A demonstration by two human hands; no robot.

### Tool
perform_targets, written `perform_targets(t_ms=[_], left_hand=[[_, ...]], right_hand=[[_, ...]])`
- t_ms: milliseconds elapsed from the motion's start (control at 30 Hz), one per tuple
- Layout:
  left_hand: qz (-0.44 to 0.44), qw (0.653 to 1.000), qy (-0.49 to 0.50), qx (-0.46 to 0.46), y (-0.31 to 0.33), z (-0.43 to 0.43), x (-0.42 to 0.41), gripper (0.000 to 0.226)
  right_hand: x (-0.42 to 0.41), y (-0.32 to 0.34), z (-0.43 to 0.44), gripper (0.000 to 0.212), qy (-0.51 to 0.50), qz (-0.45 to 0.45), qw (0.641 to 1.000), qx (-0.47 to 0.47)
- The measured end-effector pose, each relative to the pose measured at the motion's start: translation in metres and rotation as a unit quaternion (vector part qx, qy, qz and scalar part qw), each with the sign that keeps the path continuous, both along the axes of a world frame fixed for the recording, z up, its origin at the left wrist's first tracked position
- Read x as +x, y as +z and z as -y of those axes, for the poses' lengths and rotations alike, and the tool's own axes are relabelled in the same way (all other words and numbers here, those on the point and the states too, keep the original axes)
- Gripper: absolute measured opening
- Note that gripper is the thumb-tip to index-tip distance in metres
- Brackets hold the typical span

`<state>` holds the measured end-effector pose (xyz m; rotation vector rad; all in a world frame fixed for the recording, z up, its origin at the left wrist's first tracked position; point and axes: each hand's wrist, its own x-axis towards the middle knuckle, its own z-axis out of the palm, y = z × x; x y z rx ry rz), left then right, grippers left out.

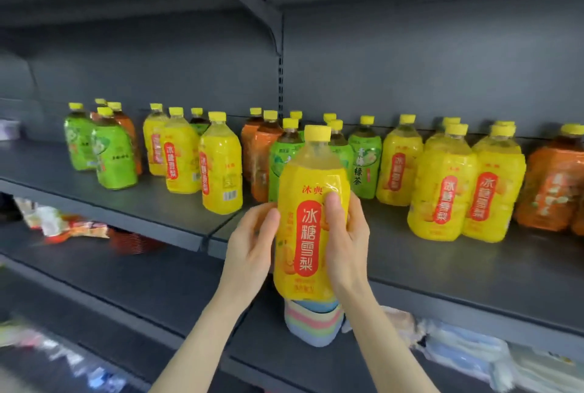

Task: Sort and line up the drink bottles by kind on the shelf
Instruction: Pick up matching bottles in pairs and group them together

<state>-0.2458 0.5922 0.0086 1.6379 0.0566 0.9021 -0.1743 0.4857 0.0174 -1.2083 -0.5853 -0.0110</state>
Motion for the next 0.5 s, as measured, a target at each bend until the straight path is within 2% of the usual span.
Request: perform_targets(t_ms=[133, 267, 333, 433, 500], left_hand=[[-0.003, 0.990, 0.138, -0.001, -0.016, -0.074, 0.017, 0.037], [-0.007, 0.981, 0.196, 0.009, -0.017, -0.140, 0.046, 0.042], [-0.013, 0.982, 0.188, 0.026, -0.006, -0.172, 0.064, 0.049], [-0.062, 0.987, 0.148, 0.032, 0.005, -0.207, 0.087, 0.084], [-0.091, 0.990, 0.106, 0.009, 0.008, -0.225, 0.097, 0.078]], right_hand=[[0.011, 0.007, -0.044, 0.049, -0.001, 0.000, 1.000, 0.007], [0.029, 0.008, -0.085, 0.054, -0.004, 0.002, 1.000, 0.026], [0.040, 0.011, -0.104, 0.054, -0.009, 0.001, 1.000, 0.030], [0.052, 0.012, -0.122, 0.053, -0.021, 0.002, 0.999, 0.036], [0.060, 0.012, -0.133, 0.050, -0.030, 0.006, 0.999, 0.035]])
